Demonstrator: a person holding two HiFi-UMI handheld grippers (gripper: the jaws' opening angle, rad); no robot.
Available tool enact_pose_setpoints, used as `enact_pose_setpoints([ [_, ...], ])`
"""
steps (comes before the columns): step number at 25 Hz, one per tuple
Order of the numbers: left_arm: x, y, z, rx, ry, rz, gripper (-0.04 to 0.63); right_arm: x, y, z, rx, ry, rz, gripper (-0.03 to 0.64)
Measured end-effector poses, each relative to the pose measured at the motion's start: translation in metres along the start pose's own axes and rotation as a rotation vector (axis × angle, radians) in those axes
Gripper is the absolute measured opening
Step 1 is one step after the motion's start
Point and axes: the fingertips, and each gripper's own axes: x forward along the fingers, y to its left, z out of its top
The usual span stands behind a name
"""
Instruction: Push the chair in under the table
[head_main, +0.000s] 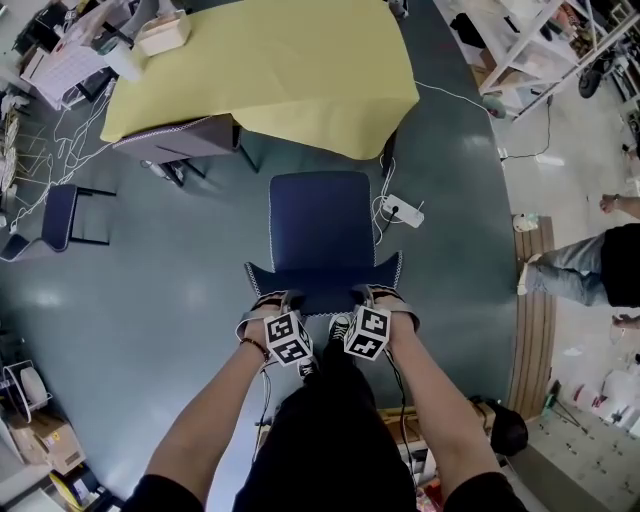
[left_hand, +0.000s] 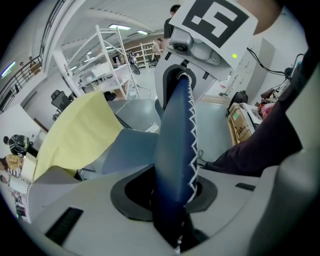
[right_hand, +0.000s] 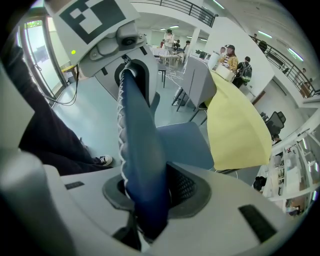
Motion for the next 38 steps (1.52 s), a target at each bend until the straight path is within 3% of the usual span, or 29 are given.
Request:
enact_pose_setpoints([
  [38, 0.035, 0.156, 0.022, -0.035, 0.037, 0.062, 0.110, 0.034, -0.153, 0.036, -0.025, -0.027, -0.020, 0.115],
])
